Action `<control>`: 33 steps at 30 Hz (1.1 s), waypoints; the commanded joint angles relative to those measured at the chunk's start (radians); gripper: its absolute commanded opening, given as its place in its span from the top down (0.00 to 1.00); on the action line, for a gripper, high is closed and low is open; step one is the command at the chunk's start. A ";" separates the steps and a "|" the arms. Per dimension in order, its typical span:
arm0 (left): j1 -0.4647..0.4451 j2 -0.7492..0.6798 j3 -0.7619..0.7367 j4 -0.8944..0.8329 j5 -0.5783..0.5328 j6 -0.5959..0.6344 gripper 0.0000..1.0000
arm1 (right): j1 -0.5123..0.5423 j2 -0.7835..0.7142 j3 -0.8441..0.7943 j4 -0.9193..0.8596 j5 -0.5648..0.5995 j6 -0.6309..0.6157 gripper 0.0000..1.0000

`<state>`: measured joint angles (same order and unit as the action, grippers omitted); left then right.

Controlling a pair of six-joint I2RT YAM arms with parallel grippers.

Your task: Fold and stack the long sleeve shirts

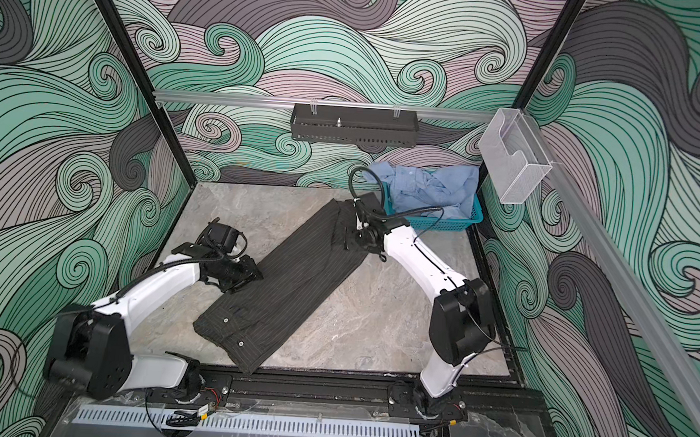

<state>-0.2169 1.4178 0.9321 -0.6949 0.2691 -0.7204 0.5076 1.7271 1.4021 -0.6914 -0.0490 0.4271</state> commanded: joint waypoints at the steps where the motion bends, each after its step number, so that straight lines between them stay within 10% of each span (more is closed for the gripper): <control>1: 0.013 0.123 0.026 -0.101 -0.036 0.075 0.47 | 0.023 0.068 -0.095 0.049 -0.069 0.129 0.35; 14: 0.001 0.116 -0.222 0.025 0.061 0.026 0.49 | -0.016 0.381 0.114 0.075 -0.132 -0.004 0.28; 24: -0.282 0.247 -0.302 0.337 0.167 -0.253 0.51 | -0.037 0.662 0.582 -0.044 -0.252 -0.228 0.33; 33: -0.338 0.284 -0.225 0.383 0.180 -0.307 0.52 | -0.057 0.717 0.832 -0.153 -0.237 -0.277 0.31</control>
<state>-0.5461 1.6405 0.7452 -0.2523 0.6033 -1.0130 0.4603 2.4741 2.2005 -0.7742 -0.2726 0.1715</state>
